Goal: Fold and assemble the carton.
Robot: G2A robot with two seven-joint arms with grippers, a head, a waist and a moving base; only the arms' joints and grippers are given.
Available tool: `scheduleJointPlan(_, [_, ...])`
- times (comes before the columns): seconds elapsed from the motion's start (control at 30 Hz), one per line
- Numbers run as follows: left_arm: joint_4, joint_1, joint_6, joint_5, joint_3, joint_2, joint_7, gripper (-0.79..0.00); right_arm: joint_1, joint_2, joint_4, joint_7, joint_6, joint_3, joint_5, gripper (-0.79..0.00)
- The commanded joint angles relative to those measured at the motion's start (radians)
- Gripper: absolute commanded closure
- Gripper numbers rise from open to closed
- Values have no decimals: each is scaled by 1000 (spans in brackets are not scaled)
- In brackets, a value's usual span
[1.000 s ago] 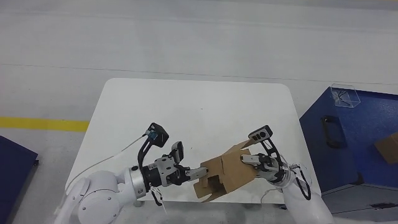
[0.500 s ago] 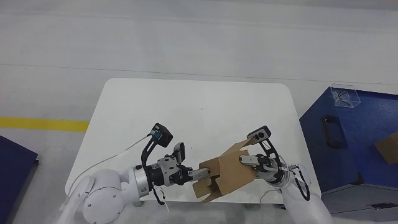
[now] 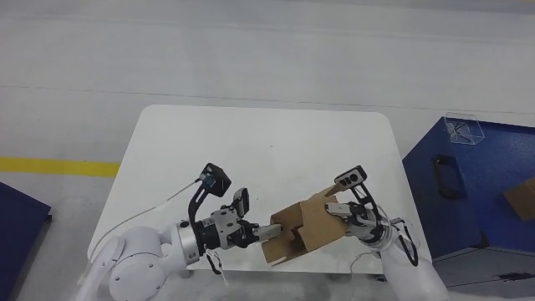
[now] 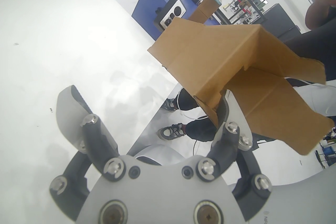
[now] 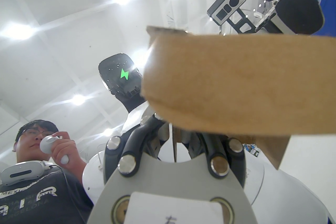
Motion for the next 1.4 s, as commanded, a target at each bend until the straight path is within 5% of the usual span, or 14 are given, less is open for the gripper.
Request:
scheduleJointPlan(0.0, [-18,21,-23,-16,-28,4,10,-785,7,-1,10,-7,16,2,22,0])
scheduleJointPlan(0.33, [-45,121,-86,-63,-148,23,-4,-785,27,-6,37,12,109,5,116,0])
scheduleJointPlan(1.37, [-12,-16,-33,12,52,14,-46,-785,-11,-9,-9,32,-7,9,9,0])
